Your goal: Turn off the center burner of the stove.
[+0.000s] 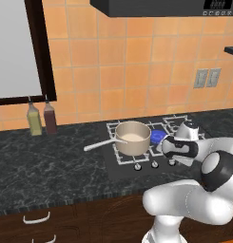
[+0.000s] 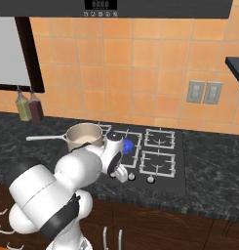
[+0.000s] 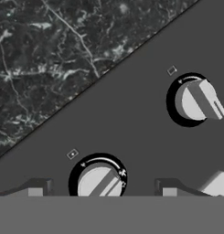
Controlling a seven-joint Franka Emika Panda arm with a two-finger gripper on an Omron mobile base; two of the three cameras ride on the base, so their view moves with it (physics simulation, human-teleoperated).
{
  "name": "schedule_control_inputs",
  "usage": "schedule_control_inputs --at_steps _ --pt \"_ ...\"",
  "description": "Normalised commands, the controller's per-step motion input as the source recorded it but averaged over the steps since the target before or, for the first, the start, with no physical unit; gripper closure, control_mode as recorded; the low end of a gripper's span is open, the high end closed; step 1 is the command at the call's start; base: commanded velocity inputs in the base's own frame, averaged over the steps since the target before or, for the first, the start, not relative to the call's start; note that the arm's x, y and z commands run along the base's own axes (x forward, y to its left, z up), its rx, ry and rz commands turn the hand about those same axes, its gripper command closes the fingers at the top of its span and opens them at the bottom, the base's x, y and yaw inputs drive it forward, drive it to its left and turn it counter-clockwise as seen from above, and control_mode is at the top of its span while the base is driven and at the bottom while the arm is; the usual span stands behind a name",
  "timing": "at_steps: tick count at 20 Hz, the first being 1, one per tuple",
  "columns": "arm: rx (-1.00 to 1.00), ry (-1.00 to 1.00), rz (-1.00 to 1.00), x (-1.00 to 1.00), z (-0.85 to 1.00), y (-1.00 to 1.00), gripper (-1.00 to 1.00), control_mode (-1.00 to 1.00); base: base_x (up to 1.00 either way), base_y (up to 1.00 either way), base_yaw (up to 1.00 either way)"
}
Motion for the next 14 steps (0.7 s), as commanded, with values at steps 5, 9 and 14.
schedule_control_inputs --at_steps 5,9,14 --pt "0.00 0.01 0.00 0.09 -0.22 0.00 -1.00 -1.00 0.00 0.00 0.00" --pt "0.00 0.00 0.00 -0.06 -0.29 -0.03 -1.00 -1.00 0.00 0.00 0.00" --pt "0.00 0.00 0.00 -0.17 -0.30 -0.01 -1.00 -1.00 0.00 0.00 0.00"
